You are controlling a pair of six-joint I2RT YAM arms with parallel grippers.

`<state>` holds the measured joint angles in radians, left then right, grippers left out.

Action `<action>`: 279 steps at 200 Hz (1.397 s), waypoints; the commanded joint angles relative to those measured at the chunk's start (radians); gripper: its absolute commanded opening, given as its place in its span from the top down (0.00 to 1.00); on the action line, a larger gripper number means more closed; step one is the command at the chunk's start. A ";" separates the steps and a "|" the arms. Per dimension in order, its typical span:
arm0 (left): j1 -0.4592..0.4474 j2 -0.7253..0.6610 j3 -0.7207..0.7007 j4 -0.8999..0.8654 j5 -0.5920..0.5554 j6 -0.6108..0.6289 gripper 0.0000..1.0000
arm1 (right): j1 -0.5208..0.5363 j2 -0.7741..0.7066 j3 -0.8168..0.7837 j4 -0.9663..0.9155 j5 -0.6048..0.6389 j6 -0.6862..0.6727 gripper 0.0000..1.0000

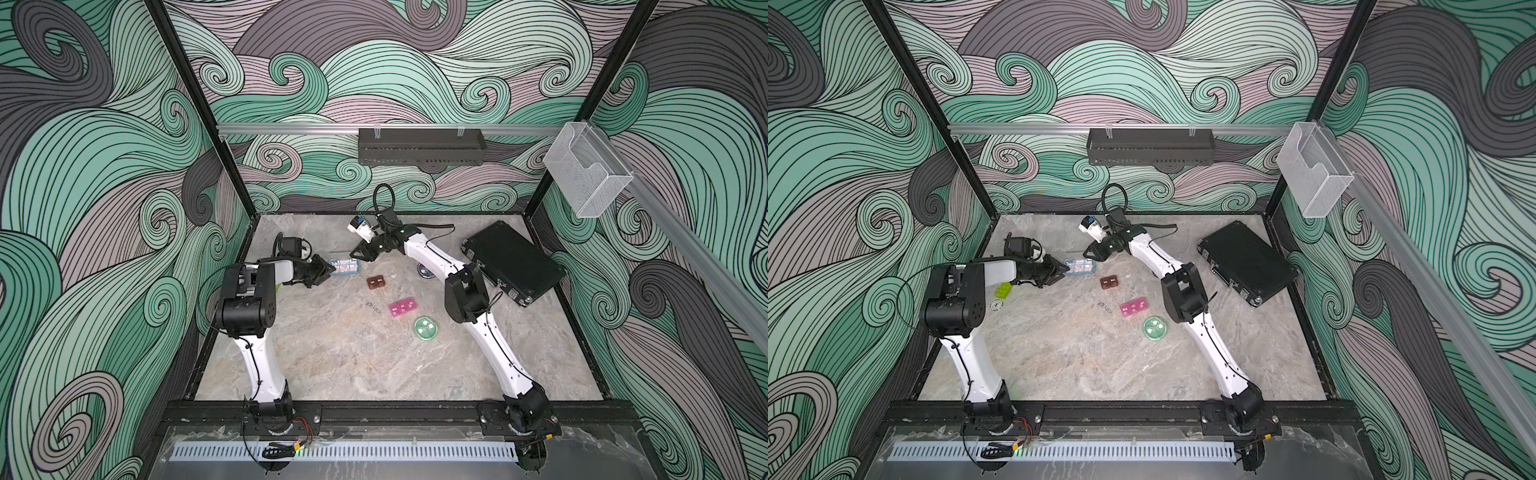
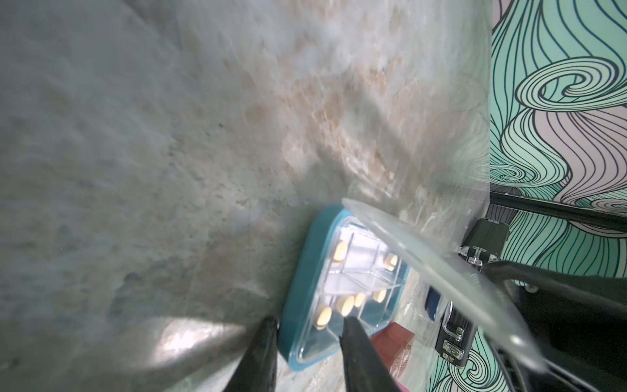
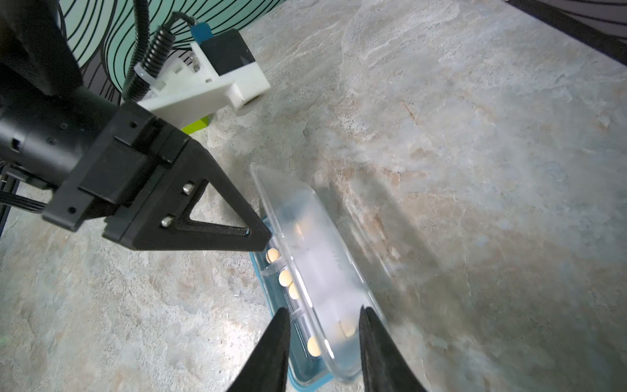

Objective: Close pillboxes
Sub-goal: Close the lid on the pillbox, then move the pillbox to the center of the board.

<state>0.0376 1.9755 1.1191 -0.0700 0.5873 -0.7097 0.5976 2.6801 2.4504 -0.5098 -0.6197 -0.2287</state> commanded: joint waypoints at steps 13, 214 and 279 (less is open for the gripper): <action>-0.010 0.002 0.004 -0.008 -0.006 0.001 0.66 | 0.010 -0.060 -0.060 0.001 -0.017 -0.028 0.63; 0.001 -0.144 0.068 -0.183 -0.089 0.116 0.47 | 0.048 -0.118 -0.174 -0.016 0.155 -0.059 0.52; -0.005 0.019 0.196 -0.198 -0.092 0.117 0.47 | 0.053 -0.094 -0.128 -0.040 0.255 0.063 0.49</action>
<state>0.0368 1.9507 1.2667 -0.2314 0.5037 -0.6018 0.6422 2.6034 2.2864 -0.5213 -0.4248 -0.2375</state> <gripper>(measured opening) 0.531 0.506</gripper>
